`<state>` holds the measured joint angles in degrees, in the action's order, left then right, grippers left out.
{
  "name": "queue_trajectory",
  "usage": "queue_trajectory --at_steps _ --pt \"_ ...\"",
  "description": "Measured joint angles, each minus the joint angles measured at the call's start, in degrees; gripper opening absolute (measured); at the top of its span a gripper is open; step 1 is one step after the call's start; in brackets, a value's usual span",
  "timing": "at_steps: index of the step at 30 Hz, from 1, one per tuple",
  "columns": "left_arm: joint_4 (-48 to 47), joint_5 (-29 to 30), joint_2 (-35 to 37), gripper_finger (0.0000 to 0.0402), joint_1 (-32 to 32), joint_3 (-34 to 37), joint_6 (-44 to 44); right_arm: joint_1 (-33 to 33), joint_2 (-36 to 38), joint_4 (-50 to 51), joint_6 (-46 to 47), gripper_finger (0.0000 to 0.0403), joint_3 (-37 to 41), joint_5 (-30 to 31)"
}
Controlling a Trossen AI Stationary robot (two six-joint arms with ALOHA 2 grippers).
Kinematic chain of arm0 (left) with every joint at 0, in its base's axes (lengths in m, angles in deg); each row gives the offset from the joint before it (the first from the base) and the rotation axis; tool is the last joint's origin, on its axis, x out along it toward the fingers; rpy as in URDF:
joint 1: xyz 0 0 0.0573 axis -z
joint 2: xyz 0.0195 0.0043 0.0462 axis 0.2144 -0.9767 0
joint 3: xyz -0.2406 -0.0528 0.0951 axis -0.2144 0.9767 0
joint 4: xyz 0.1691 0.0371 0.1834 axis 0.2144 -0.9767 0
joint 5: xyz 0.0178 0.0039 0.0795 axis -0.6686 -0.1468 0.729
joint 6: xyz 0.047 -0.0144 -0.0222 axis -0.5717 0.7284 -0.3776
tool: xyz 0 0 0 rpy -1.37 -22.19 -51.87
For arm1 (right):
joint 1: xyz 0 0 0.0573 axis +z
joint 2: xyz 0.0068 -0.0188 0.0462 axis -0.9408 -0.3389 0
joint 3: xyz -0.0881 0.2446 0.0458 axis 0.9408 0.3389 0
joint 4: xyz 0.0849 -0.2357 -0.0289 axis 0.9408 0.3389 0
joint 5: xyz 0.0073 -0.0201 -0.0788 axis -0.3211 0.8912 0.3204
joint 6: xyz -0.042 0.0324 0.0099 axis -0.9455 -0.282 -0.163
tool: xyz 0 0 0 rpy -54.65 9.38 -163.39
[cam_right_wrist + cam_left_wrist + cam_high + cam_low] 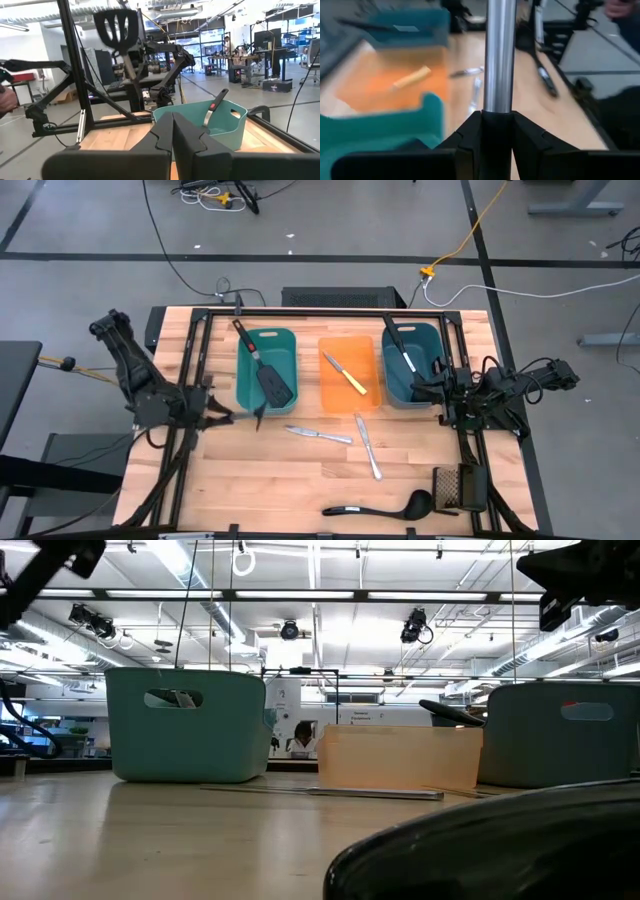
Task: Pick & Place Kitchen Items
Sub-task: Put the black spatula into the green bin
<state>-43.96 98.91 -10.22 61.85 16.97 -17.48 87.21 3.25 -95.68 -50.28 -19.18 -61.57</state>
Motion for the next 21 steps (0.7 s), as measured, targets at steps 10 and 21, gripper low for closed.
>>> queue_trajectory --at_steps 10,21 --pt "-8.0 13.3 -3.9 0.0081 -14.3 -17.2 -19.3 0.0 0.0 0.2 0.0 0.0007 0.0 0.0" --pt "-17.9 14.0 -17.4 0.0081 -38.7 -32.3 -46.5 0.0 0.0 1.1 0.6 0.0007 0.0 0.0"
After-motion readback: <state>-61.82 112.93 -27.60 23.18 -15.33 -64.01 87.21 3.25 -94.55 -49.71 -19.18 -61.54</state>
